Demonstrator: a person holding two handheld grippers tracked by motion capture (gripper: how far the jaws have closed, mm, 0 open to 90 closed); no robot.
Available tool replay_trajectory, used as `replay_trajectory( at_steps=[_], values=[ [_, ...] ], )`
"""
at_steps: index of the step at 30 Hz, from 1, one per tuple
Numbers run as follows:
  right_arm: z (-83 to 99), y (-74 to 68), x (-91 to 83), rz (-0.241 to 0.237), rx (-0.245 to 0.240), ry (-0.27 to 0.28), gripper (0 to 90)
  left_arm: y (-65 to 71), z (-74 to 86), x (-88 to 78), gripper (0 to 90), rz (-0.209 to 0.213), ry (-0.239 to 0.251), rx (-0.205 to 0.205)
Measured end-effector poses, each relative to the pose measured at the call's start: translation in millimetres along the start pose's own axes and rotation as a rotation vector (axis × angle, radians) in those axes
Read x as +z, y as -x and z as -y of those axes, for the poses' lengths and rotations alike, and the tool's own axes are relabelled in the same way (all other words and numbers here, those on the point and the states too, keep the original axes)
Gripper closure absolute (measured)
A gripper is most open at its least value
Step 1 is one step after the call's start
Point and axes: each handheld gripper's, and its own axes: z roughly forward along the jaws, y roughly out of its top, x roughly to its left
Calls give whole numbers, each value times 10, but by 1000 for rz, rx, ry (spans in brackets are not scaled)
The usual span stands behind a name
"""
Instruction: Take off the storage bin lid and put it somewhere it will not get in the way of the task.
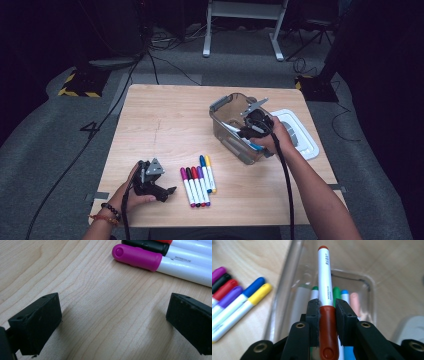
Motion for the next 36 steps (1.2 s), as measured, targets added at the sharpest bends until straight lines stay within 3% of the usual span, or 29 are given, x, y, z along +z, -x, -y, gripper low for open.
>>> replay_trajectory(
  at_steps=[6,13,20,26,36],
  values=[
    [31,-84,39,-4,-25,-42,733,0,0,0,3,0,0,0],
    [51,-40,17,20,3,-43,597,-1,0,-1,3,-1,0,2],
    [120,-95,-226,74,29,64,484,0,0,0,3,0,0,0],
    [325,-186,-480,105,20,152,417,1,0,1,4,0,1,-1],
    [679,-425,-786,44,-16,320,376,0,0,0,4,0,0,0]
  ],
)
